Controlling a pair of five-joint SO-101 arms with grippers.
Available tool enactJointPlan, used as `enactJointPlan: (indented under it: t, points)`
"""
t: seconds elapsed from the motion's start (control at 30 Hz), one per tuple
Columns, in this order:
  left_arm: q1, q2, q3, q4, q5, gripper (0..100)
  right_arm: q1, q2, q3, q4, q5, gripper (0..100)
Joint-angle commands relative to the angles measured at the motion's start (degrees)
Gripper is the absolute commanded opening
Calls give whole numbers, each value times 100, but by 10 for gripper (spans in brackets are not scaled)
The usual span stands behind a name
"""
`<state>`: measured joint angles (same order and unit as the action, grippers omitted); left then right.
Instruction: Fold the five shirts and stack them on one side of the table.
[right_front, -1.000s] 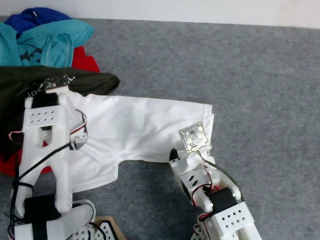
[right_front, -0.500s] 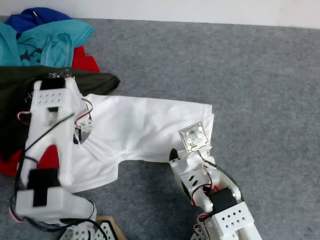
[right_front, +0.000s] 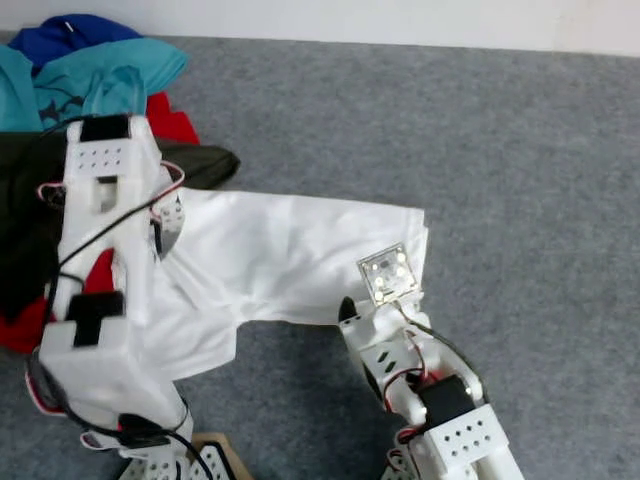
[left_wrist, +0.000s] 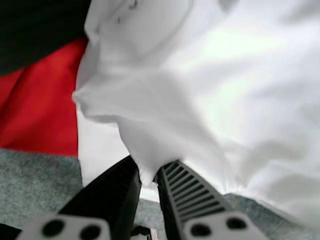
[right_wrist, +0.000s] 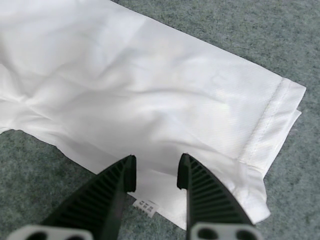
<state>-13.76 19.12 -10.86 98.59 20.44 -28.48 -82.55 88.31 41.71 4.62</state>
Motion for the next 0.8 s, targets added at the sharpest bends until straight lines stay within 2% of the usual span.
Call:
enactJointPlan:
  t: [0.0,0.07,0.23,0.3,0.5,0.67,0.77]
  points:
    - [101,426,-655,114,53,25,66,-22,-48,-66,62,148]
    - [101,620,-769,114,53,55,66,-22,-48,-66,62,148]
    - [75,629,-646,220,527,322,66,-22,-48,-66,62,148]
    - [84,532,-611,211,554,385,66,-22,-48,-66,62,148]
    - [-40,136,-567,220,545,309,66,-22,-48,-66,62,148]
    - [-391,-233,-75,220,536,296,40,-22,-92,-66,35,144]
    - [-567,-347,268,185,536,296,-356,-13,-295,-119,26,47]
